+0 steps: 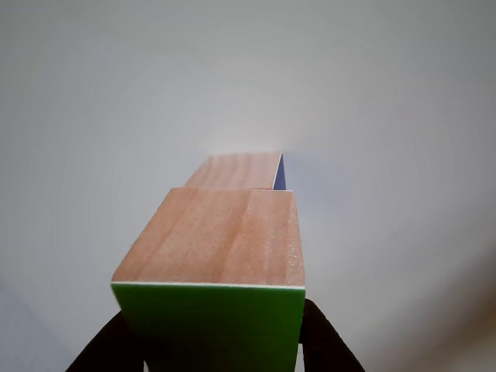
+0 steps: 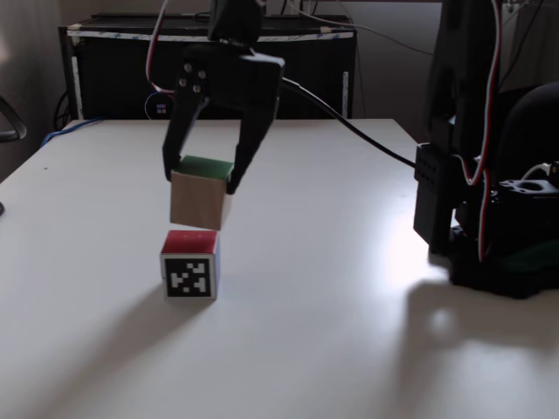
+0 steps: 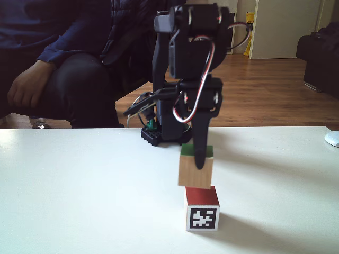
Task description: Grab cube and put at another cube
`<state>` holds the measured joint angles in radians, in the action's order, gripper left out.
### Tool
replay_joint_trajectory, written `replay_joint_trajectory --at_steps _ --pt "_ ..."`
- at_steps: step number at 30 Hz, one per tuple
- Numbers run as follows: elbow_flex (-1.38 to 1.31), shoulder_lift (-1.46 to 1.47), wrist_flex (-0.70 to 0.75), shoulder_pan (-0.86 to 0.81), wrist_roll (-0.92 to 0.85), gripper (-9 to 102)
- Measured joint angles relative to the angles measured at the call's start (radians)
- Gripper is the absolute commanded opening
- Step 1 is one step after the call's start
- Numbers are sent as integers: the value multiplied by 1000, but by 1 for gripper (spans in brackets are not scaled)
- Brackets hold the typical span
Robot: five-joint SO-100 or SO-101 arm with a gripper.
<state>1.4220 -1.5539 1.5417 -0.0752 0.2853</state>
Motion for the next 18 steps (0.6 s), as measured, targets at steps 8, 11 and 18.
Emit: replay_joint_trajectory --at_steps 8,11,18 --pt "-12 29 -14 -14 -2 10" --pt "-20 48 -15 -11 9 11" --pt "-25 69 -25 18 28 11"
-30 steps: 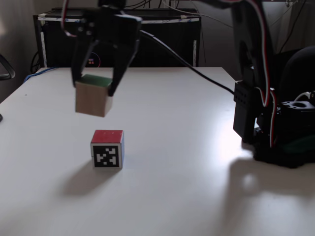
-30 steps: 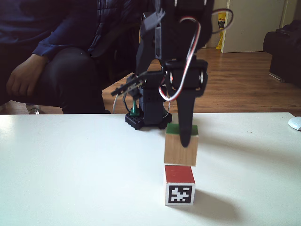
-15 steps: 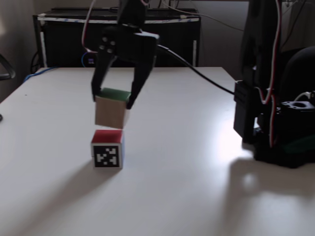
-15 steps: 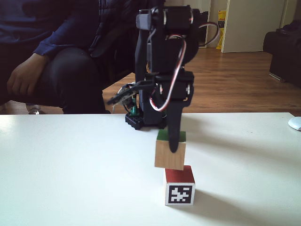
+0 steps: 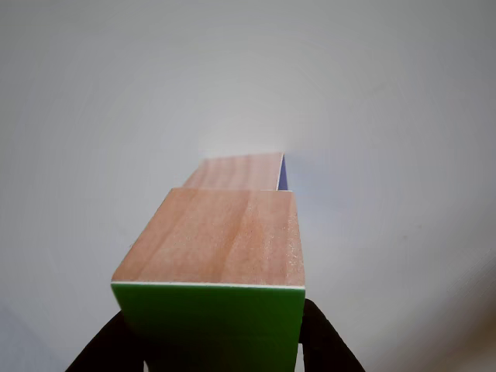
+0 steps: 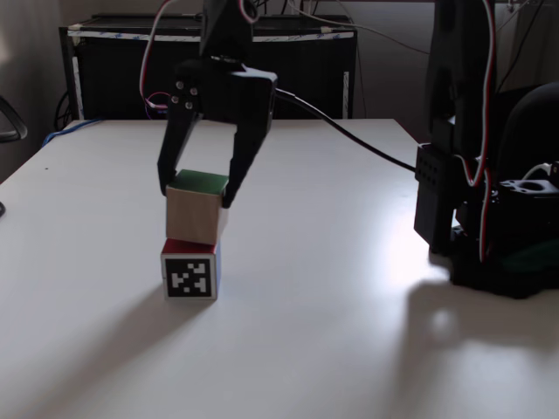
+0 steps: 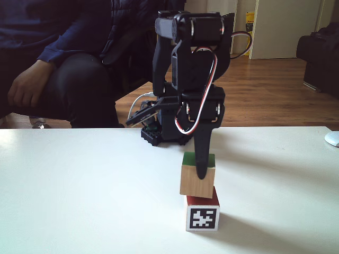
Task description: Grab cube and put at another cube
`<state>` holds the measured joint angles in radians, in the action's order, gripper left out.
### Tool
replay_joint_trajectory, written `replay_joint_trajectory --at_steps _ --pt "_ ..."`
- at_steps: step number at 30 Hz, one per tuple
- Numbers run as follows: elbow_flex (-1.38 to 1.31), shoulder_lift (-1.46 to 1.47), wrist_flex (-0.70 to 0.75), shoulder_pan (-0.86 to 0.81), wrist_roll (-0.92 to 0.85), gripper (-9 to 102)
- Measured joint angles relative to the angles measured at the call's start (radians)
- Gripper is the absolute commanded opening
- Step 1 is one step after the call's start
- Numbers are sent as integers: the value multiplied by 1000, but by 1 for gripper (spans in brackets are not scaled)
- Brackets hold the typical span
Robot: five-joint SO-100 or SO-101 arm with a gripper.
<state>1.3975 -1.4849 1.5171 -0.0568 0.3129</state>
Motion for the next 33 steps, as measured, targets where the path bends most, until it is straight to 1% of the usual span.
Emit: replay_joint_trajectory --at_steps 12,22,33 --pt "-14 20 0 23 17 13" --pt "-32 38 14 48 34 33" --pt "-94 69 77 57 48 43"
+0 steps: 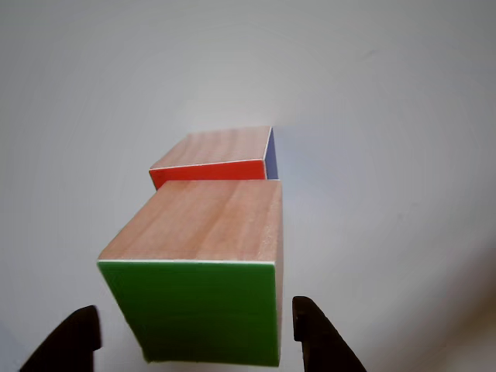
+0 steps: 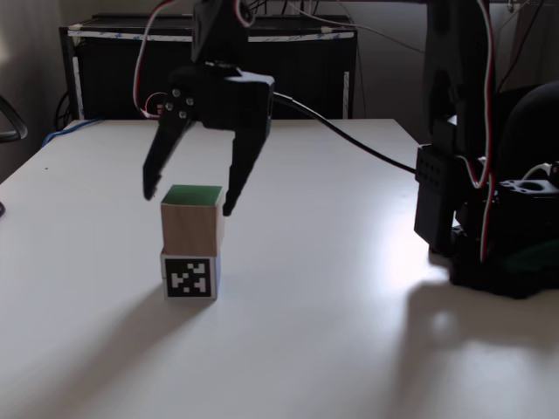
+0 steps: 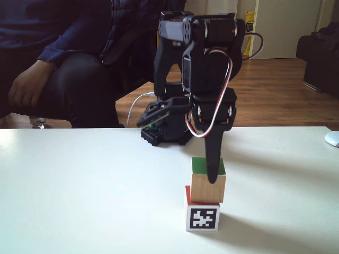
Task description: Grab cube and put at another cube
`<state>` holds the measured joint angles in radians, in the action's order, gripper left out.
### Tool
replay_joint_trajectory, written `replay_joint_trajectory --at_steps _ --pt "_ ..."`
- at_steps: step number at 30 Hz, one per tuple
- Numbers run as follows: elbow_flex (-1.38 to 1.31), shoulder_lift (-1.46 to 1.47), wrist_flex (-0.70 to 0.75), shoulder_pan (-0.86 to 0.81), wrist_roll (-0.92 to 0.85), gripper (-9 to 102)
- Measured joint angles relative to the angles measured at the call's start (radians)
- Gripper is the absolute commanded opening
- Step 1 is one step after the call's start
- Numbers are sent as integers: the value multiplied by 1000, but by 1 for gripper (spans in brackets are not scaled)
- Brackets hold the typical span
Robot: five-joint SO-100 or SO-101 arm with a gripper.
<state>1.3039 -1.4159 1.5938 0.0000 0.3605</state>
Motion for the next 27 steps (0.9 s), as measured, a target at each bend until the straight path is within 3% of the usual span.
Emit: replay_joint_trajectory --at_steps 8,15,19,27 --pt "-87 -69 130 2 0 43" --pt "-14 -476 209 29 -95 38" --pt "167 -831 156 2 -176 36" --pt "719 -1513 -83 -196 -367 33"
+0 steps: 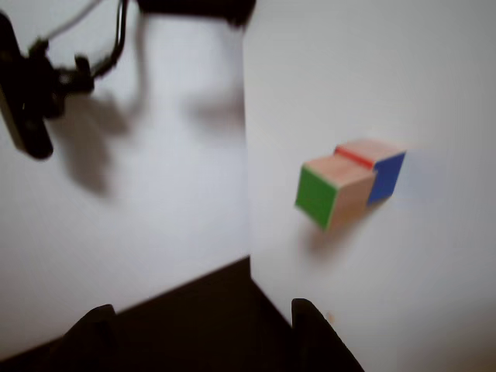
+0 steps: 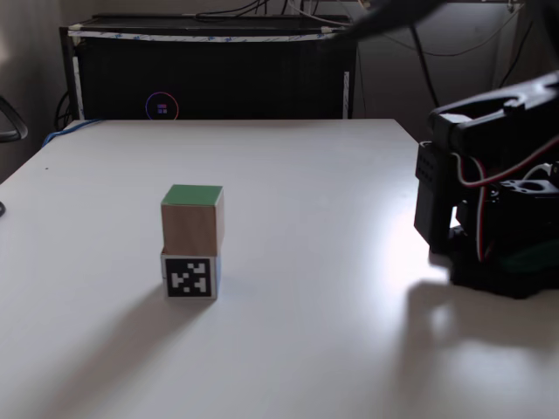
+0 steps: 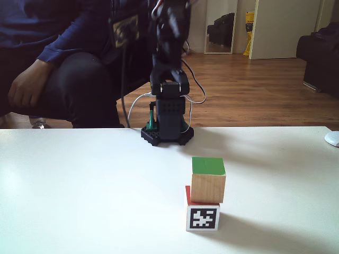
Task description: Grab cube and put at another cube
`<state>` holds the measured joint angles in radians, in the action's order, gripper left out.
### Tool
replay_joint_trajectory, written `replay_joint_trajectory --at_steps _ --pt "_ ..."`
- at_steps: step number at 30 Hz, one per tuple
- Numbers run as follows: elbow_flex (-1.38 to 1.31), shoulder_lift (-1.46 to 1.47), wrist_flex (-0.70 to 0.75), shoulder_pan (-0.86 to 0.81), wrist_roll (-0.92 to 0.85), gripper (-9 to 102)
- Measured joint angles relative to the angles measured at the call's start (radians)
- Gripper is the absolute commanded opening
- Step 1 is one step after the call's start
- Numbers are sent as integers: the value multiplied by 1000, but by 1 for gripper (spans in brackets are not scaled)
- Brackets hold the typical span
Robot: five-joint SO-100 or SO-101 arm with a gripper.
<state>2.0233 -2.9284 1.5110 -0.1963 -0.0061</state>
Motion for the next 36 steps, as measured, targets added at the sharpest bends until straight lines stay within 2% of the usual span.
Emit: replay_joint_trajectory --at_steps 4,8,13,16,36 --pt "296 -156 -127 -60 -11 29" --pt "577 -258 -222 -58 -17 8" --pt "831 -344 -232 -77 -61 1" --pt "925 -351 -233 -67 -114 0" --pt "948 -356 -225 -87 -110 0"
